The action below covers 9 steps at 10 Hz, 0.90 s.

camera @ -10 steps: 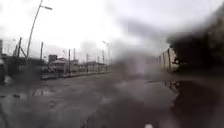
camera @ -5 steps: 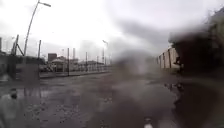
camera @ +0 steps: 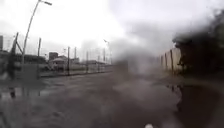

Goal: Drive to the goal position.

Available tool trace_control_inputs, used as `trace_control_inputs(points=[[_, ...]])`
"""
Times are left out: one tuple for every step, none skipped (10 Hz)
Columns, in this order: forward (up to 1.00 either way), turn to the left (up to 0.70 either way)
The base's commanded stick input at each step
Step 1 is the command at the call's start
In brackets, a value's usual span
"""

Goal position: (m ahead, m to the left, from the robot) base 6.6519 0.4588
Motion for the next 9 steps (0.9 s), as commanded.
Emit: trace_control_inputs(points=[[0.50, 0.42], [0.50, 0.16], [0.50, 0.15], [0.50, 0.13], [0.50, 0.11], [0.50, 0.04], [0.50, 0.02], [0.50, 0.02], [0.50, 0.02]])
